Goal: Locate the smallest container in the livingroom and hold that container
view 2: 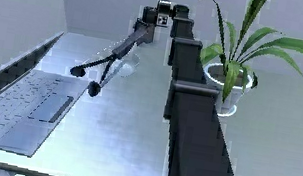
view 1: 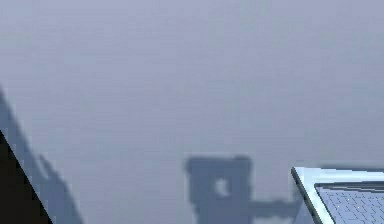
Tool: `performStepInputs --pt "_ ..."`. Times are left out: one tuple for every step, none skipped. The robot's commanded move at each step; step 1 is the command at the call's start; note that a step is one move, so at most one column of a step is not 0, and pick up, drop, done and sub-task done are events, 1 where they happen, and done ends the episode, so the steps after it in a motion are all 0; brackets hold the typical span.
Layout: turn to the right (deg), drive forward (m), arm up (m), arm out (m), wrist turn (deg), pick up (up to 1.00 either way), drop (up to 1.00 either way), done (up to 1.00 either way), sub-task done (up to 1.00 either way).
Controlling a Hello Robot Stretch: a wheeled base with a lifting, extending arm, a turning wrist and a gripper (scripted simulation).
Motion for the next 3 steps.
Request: performStepInputs --pt "0.0 0.0 0.0 0.0 45.0 0.0 0.0 0.0 0.0" --pt "0.0 0.0 0.0 0.0 45.0 0.0 0.0 0.0 0.0" --pt "0.0 0.0 0.0 0.0 12.0 0.0 0.0 0.0 0.0"
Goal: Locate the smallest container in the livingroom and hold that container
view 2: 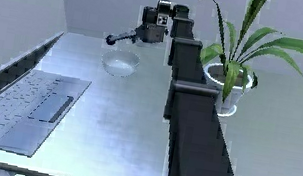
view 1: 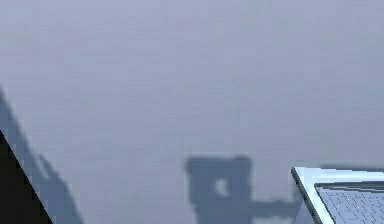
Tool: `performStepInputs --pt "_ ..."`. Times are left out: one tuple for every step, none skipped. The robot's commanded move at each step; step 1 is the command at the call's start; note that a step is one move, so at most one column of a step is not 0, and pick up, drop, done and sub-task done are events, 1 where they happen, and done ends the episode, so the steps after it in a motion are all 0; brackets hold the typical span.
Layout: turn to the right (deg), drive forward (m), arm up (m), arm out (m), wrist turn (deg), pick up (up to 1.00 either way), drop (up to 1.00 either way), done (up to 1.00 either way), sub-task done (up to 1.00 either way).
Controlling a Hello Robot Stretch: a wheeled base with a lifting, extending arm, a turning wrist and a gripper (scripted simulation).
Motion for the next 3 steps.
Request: performStepInputs --pt "0.0 0.0 -0.14 0.0 0.0 0.0 0.0 0.0 0.0" --pt "0.0 0.0 0.0 0.0 0.0 1.0 0.0 0.0 0.0" --pt "0.0 0.0 0.1 0.0 0.0 0.0 0.0 0.0 0.0"
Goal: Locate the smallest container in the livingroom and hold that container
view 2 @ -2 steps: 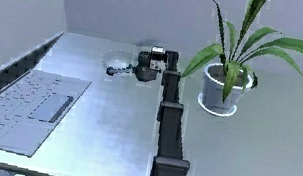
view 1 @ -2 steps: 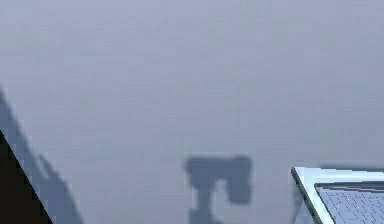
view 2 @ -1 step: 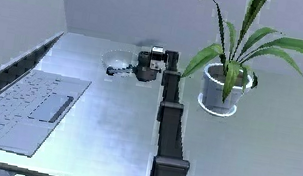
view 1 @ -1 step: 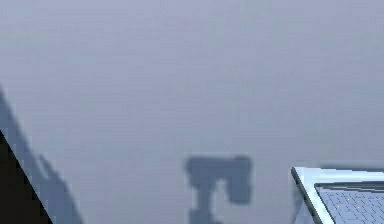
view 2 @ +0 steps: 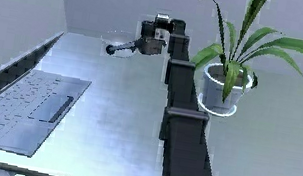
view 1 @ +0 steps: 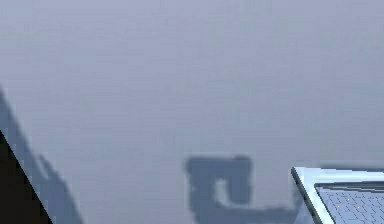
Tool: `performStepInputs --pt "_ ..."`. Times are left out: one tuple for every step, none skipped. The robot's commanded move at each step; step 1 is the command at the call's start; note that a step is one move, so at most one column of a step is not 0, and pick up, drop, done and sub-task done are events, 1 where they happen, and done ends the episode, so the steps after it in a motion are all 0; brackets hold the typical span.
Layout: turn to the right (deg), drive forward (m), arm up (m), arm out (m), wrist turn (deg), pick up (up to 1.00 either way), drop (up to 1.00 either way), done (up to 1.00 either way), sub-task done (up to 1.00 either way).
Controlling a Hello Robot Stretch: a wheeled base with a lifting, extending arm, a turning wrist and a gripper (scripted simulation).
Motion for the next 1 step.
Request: performStepInputs --pt "0.0 0.0 0.0 0.0 0.0 0.0 0.0 1.0 0.0"
